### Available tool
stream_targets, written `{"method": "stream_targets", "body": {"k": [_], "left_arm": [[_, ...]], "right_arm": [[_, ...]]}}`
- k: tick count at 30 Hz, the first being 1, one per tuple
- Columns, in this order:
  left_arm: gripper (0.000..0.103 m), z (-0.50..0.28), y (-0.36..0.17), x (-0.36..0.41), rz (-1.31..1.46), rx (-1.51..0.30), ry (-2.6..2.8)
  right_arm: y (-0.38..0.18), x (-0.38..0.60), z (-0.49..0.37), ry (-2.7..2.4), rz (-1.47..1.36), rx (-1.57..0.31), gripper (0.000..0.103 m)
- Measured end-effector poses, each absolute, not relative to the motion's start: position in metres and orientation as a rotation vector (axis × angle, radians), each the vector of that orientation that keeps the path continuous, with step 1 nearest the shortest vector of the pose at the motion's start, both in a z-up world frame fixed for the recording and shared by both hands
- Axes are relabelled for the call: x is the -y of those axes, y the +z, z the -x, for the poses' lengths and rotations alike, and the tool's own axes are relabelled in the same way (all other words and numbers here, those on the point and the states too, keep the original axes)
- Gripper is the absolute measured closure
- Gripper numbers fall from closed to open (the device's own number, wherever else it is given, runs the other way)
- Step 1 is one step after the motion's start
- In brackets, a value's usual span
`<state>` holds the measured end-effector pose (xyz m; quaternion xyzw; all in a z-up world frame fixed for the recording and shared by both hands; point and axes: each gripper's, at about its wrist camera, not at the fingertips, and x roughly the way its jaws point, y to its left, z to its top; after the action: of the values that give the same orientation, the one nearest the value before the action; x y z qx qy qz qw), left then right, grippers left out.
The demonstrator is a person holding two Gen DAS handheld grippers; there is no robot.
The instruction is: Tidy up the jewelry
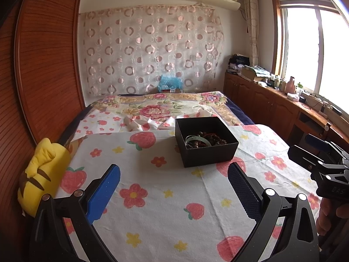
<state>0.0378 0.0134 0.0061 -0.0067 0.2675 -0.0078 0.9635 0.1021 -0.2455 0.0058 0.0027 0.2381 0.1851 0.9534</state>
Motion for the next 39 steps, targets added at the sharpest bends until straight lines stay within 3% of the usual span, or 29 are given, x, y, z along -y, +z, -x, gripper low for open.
{"method": "stream_targets", "body": {"k": [39], "left_arm": [[0.008,-0.0321,0.0144,-0.0055,0.01,-0.533,-0.018]], "right_arm": [[0.0059,0.2474,-0.1027,0.378,-0.009,-0.484,0.002]]}}
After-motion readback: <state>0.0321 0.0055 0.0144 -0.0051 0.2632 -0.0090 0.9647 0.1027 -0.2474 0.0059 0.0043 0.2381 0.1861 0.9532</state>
